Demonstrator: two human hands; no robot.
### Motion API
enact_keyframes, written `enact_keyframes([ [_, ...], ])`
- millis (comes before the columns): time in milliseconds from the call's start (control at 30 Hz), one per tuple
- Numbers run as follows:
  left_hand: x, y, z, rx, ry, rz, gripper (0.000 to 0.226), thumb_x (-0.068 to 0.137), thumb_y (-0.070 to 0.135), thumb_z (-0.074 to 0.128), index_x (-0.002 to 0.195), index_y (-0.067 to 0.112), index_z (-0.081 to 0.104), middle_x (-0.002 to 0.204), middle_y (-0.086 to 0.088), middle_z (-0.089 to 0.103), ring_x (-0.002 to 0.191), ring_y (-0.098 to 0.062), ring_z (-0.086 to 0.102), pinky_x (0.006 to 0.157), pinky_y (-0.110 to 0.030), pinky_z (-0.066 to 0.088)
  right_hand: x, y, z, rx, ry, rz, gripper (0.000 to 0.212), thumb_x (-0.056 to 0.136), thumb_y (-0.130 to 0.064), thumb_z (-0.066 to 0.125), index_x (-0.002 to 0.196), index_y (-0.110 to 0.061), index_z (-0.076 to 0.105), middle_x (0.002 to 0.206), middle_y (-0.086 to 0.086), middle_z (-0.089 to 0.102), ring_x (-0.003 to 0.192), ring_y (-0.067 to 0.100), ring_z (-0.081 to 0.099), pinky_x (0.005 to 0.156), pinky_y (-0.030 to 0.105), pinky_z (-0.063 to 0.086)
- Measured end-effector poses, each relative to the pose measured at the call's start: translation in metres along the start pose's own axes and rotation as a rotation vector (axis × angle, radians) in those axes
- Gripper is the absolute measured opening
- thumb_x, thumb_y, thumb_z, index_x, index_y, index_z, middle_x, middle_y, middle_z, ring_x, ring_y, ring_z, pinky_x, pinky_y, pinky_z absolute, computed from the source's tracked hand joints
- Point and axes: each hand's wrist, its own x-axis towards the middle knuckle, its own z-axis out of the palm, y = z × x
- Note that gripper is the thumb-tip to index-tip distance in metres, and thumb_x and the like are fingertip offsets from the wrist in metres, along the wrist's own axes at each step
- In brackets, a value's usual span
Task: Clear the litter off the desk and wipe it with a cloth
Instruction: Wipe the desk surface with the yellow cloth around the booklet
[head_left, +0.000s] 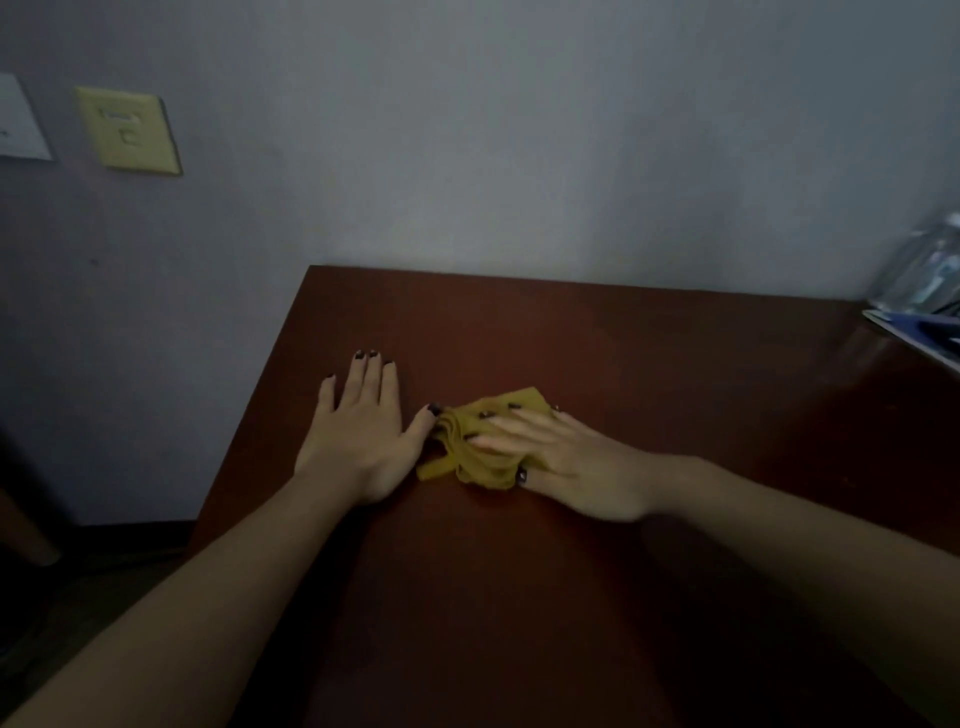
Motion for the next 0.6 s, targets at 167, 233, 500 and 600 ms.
enact_keyframes([
  [167,0.001,-0.002,0.0,-0.06,0.031,-0.01,0.077,0.092,0.059,0.007,0.15,0.011,-0.007,0.159,-0.006,-0.012,0.144,-0.015,-0.016,0.119,-0.038,-0.004,0.06,0.024,-0.025,0.003,-0.091,0.17,0.048,0.099,-0.047,0.022,0.145,-0.048,0.006,0.158,-0.014,-0.003,0.144,0.009,-0.008,0.114,0.042,-0.005],
  [233,0.003,-0.003,-0.001,-0.066,0.022,-0.003,0.076,0.092,0.06,0.008,0.15,0.013,-0.007,0.159,-0.005,-0.011,0.144,-0.014,-0.016,0.119,-0.037,-0.004,0.084,0.046,-0.026,-0.015,-0.028,0.239,0.049,0.1,-0.044,0.025,0.146,-0.044,0.01,0.158,-0.011,0.001,0.145,0.013,-0.003,0.115,0.045,-0.001],
  [500,0.005,-0.003,0.001,-0.039,0.026,0.001,0.081,0.085,0.065,0.003,0.15,0.019,-0.008,0.159,-0.005,-0.01,0.144,-0.015,-0.016,0.119,-0.038,-0.006,0.159,0.098,-0.037,-0.025,0.109,0.611,0.054,0.099,-0.041,0.022,0.15,-0.028,0.009,0.159,-0.004,0.003,0.146,0.021,0.003,0.116,0.047,0.005],
  [600,0.005,-0.001,0.001,-0.024,0.022,0.008,0.081,0.086,0.065,0.003,0.15,0.017,-0.008,0.159,-0.006,-0.011,0.144,-0.015,-0.016,0.118,-0.036,-0.005,0.161,0.089,-0.039,-0.014,0.03,0.569,0.05,0.099,-0.043,0.02,0.147,-0.044,0.007,0.159,-0.006,-0.004,0.145,0.024,-0.007,0.114,0.053,-0.005],
])
